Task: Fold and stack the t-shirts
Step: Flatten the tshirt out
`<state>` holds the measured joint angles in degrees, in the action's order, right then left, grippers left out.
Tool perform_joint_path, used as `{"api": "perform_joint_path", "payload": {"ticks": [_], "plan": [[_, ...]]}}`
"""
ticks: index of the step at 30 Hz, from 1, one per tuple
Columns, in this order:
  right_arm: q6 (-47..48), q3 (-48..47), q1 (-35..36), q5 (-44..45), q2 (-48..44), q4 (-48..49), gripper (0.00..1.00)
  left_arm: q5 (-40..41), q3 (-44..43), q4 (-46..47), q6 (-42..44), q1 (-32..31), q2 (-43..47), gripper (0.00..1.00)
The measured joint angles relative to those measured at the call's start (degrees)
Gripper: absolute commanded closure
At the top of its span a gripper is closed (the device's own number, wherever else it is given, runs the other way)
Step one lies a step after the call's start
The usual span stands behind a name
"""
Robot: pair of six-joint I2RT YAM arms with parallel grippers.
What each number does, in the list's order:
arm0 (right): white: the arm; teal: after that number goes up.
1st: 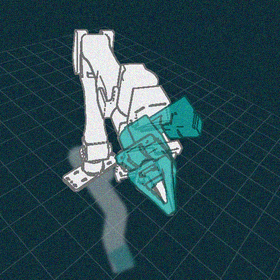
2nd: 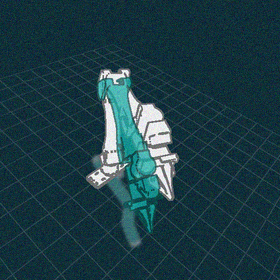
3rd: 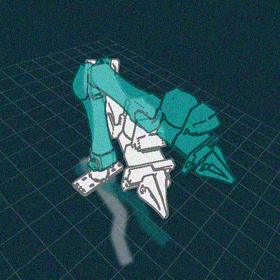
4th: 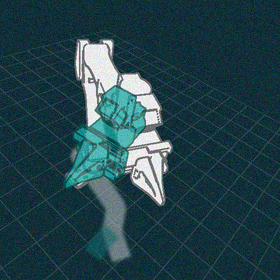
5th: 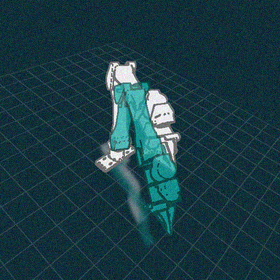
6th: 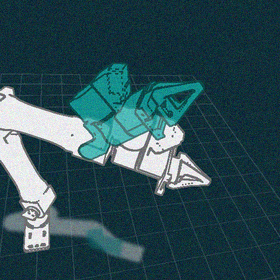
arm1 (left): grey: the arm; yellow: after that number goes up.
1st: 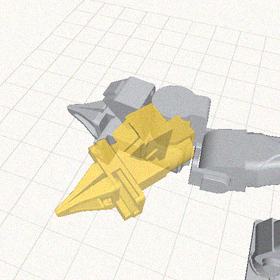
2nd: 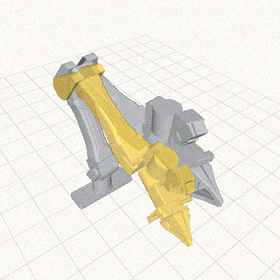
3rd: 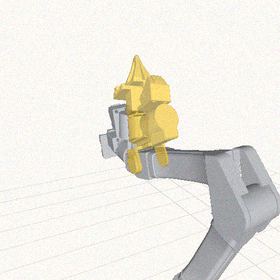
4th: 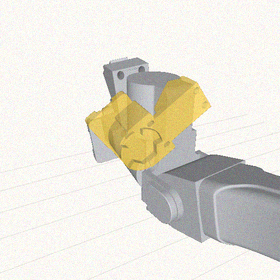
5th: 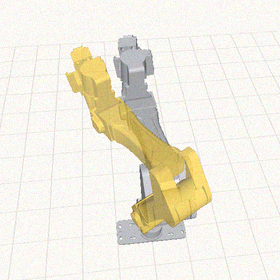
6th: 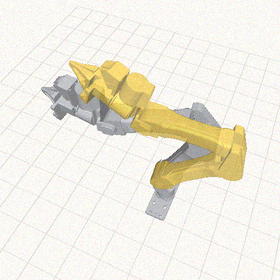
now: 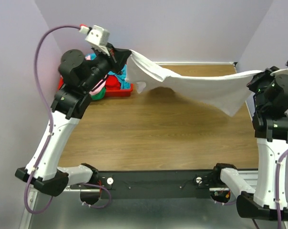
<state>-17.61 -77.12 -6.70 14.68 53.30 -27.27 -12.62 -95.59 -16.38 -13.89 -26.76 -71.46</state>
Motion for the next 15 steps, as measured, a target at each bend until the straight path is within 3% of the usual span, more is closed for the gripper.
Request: {"api": "perform_joint_path", "payload": {"ticks": [7, 12, 15], "plan": [[0.1, -10.3, 0.0, 2.8, -1.7, -2.8, 0.99, 3.8, -12.4, -2.8, 0.9, 0.0, 3.2, 1.00], [0.0, -13.4, 0.0, 6.1, -3.2, -3.0, 0.99, 3.5, -24.4, -3.6, 3.0, -0.4, -0.6, 1.00], [-0.3, -13.7, 0.0, 7.4, -3.4, -2.9, 0.99, 2.4, -26.3, -3.2, 3.7, -0.4, -2.8, 1.00]]}}
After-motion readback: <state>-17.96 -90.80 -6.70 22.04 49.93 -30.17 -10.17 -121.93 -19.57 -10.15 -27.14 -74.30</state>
